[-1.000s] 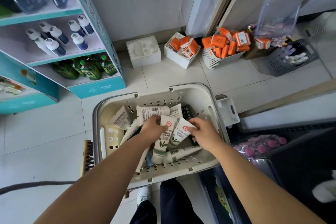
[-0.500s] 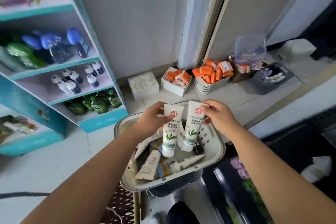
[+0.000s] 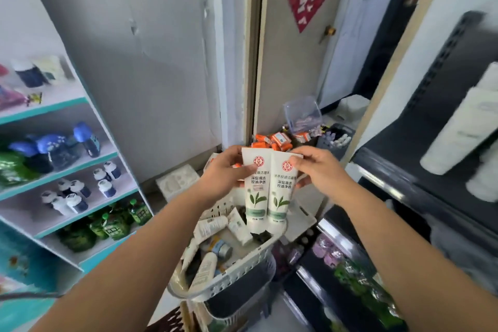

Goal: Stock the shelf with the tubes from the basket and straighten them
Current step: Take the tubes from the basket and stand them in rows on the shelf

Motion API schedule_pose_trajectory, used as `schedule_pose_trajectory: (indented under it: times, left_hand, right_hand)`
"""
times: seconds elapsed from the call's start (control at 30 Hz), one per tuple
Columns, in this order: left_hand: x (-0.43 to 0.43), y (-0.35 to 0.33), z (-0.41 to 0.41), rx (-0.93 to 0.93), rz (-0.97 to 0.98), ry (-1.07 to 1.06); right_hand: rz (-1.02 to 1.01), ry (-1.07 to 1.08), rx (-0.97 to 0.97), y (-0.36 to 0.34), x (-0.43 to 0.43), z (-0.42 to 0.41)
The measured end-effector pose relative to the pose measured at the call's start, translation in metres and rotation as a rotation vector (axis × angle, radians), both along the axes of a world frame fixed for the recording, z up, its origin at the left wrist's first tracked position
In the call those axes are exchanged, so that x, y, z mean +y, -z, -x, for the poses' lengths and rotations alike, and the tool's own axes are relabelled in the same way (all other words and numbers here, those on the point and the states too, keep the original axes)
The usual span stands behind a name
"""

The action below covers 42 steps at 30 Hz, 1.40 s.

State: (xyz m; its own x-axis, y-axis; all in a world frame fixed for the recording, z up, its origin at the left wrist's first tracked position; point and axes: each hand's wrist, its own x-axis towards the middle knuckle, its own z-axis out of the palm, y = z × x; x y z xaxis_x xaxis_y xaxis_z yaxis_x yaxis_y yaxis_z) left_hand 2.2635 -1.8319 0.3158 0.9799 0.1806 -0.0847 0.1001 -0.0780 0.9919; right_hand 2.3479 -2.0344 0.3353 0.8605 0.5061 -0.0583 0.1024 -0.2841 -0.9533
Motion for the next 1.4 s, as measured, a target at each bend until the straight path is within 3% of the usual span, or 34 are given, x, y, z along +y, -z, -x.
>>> schedule_pose_trajectory:
  times: [0.4,0.77,1.03,1.27,1.4]
  left_hand:
    - [-0.139,-0.095,-0.024,-0.182,0.059,0.27]
    - [-0.354,-0.139,-0.034,-0.315,0.1,0.514]
    - [-0.447,-0.139,-0.04,-0.413,-0.084,0.526]
    - [-0.477,-0.11,-0.065,-0.439,-0.354,0.488]
    - [-0.48,-0.106,-0.083,-0.473,-0.367,0.449]
  right_hand:
    - [-0.158,0.254,-0.124,-0.09,-0.154,0.043]
    - [-0.064,0.543,-0.348,-0.14,-0.361,0.09]
    - [0.033,0.721,-0.44,-0.135,-0.438,0.101]
    - [0.247,0.87,-0.45,-0.098,-0.445,0.09]
    - [0.273,0.898,-0.51,-0.089,-0.445,0.085]
